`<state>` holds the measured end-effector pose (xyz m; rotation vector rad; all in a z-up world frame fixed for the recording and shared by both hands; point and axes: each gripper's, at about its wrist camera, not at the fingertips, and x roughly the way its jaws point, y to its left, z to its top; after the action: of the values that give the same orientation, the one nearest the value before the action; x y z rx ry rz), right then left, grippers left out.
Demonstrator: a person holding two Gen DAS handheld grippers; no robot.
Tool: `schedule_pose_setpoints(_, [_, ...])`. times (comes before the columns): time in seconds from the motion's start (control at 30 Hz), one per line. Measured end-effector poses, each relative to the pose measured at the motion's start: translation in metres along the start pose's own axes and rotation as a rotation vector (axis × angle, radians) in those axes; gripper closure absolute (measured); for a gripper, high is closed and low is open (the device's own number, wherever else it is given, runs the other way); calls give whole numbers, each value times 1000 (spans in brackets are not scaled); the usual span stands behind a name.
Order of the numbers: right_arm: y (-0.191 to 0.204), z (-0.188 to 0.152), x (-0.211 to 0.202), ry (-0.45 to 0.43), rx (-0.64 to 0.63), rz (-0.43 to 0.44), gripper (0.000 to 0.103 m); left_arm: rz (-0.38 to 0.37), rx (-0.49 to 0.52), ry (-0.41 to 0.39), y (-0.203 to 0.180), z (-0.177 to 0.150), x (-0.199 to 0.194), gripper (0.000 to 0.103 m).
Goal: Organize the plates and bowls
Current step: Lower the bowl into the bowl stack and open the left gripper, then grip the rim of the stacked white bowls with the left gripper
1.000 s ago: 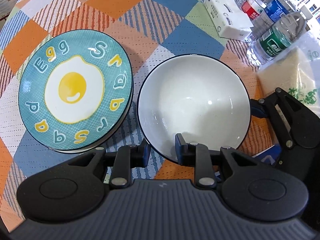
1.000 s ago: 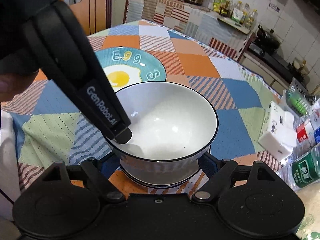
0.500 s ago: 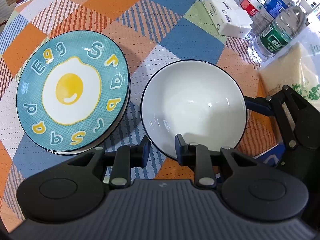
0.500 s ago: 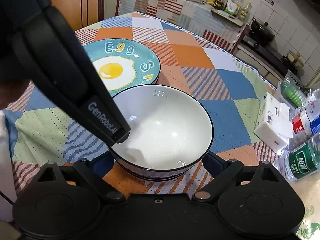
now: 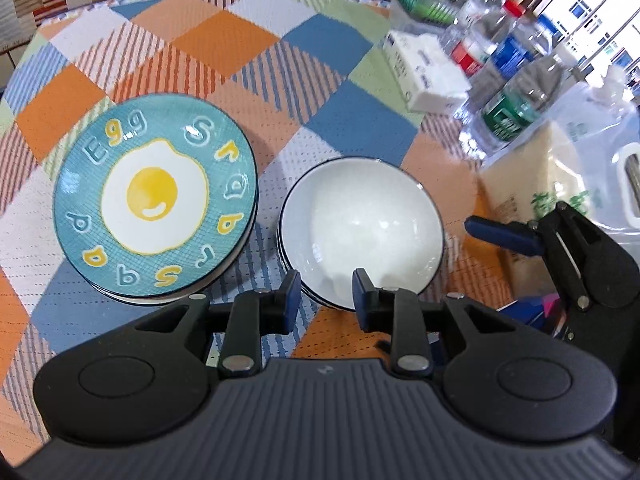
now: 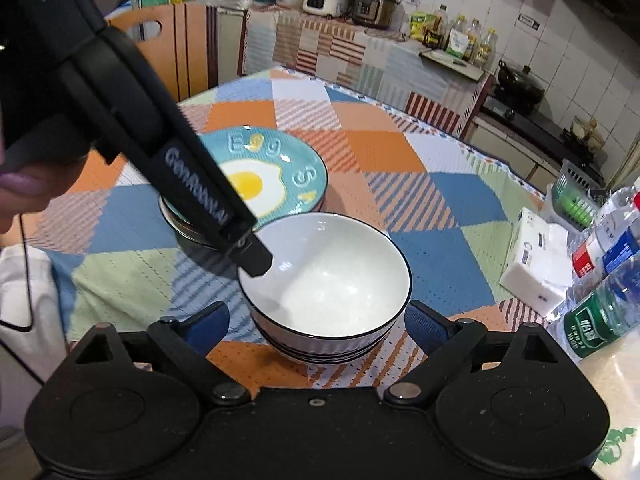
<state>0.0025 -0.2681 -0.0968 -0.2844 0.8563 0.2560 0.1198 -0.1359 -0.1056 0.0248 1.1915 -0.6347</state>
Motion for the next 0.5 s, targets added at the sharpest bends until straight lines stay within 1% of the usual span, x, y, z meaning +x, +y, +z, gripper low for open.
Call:
schedule_pose_setpoints(0.07, [0,0,-9,-18,1,2,7,-2,4,-18,0,-1,-10,76])
schedule_pose_setpoints(0.17, [-4,-2,-25,-43,35,25,7,-10,7,-33,1,-3,-24,74])
schedule_pose_setpoints(0.27, [-9,-5,-35,-49,75,55,7,-23,13,-35,3,-8,-32,70])
schedule_pose_setpoints(0.37, [-14,-12,-41,-46,96,80,7,-30,11,-29,5,-14,-33,63])
schedule_pose_setpoints(0.5, [-20,-21,-37,-37,118,82,7,-52,-18,-30,12,-20,-25,60])
